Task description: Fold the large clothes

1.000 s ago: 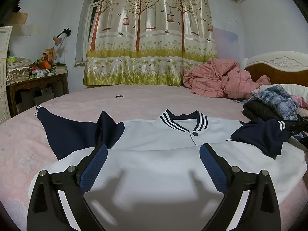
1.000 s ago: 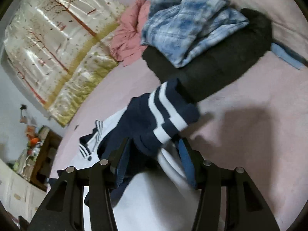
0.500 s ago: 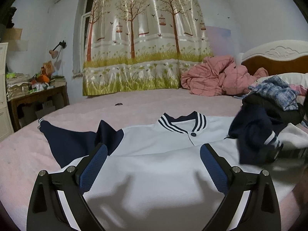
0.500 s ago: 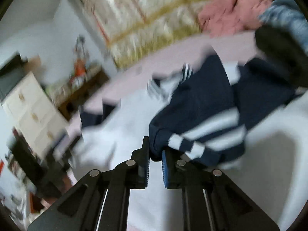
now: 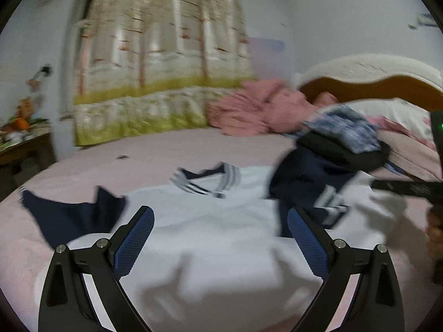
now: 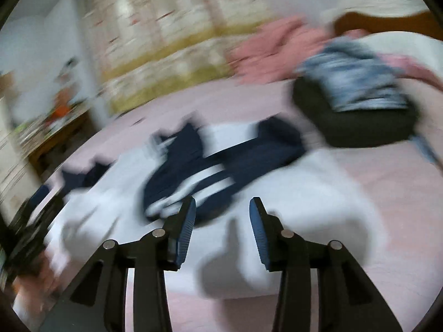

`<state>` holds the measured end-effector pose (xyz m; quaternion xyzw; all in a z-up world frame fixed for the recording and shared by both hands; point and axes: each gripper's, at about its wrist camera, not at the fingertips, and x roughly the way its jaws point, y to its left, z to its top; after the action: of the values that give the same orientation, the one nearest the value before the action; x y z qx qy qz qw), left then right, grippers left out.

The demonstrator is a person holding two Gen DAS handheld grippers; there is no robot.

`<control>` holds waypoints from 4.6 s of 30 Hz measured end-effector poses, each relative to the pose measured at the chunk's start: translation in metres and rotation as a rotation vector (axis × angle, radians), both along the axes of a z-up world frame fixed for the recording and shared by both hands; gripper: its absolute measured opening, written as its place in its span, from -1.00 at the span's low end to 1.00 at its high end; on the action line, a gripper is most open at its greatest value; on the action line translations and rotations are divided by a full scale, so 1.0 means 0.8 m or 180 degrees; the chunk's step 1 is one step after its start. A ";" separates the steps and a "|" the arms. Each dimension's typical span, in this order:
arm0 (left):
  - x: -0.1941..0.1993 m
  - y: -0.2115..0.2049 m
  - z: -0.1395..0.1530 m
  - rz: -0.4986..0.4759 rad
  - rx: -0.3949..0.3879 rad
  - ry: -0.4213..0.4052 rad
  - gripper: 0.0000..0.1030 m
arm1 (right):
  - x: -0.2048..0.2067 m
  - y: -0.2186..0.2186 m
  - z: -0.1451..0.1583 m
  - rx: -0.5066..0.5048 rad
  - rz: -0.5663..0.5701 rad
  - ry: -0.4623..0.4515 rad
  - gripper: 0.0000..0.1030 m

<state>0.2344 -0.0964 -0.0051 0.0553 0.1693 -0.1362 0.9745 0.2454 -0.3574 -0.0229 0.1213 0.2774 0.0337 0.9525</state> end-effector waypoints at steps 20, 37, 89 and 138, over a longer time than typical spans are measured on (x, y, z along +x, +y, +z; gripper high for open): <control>0.114 -0.160 -0.045 -0.0234 0.1245 0.0578 -0.12 | 0.035 -0.038 -0.038 -0.0137 -0.0181 0.0416 -0.24; 0.098 -0.005 -0.030 0.0279 0.0342 0.0784 -0.18 | 0.045 -0.032 -0.046 -0.0330 -0.0166 0.0518 -0.24; 0.233 0.128 -0.017 0.1045 0.0324 0.0840 0.57 | 0.049 -0.031 -0.054 -0.0373 -0.0127 0.0609 -0.22; 0.366 0.146 -0.016 0.0817 0.0156 0.2396 -0.12 | 0.129 -0.001 -0.054 -0.0624 0.0026 0.0634 -0.22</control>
<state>0.5274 0.0201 -0.0175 0.0031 0.5233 -0.0200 0.8519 0.3484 -0.3585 -0.0663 0.0292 0.3731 -0.0019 0.9273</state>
